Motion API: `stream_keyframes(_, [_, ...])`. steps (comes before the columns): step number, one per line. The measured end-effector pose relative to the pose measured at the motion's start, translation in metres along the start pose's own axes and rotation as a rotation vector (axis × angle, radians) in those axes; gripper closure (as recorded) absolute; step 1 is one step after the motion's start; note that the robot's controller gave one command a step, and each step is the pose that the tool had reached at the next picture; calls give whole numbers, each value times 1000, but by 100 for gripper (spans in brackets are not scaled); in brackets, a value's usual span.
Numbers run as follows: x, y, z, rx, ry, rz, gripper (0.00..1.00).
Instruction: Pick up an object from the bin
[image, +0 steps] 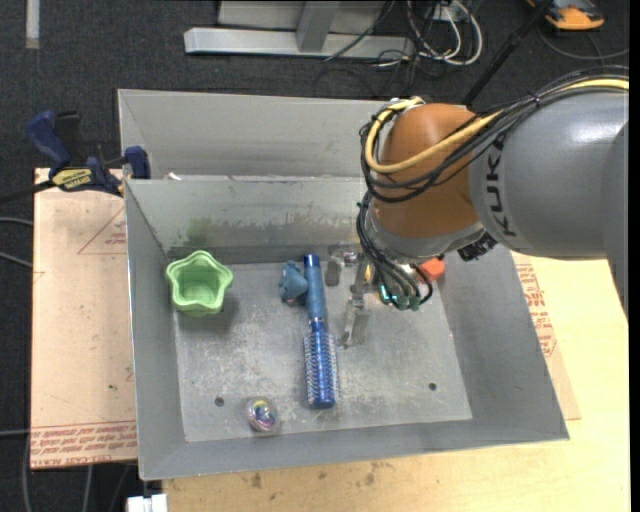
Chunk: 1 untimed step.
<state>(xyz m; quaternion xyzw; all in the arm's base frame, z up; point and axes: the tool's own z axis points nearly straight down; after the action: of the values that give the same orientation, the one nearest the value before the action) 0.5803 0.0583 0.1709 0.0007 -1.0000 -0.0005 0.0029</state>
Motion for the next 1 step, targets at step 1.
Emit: stream_keyframes(1, [-65, 32, 102, -2, -7, 312, 0])
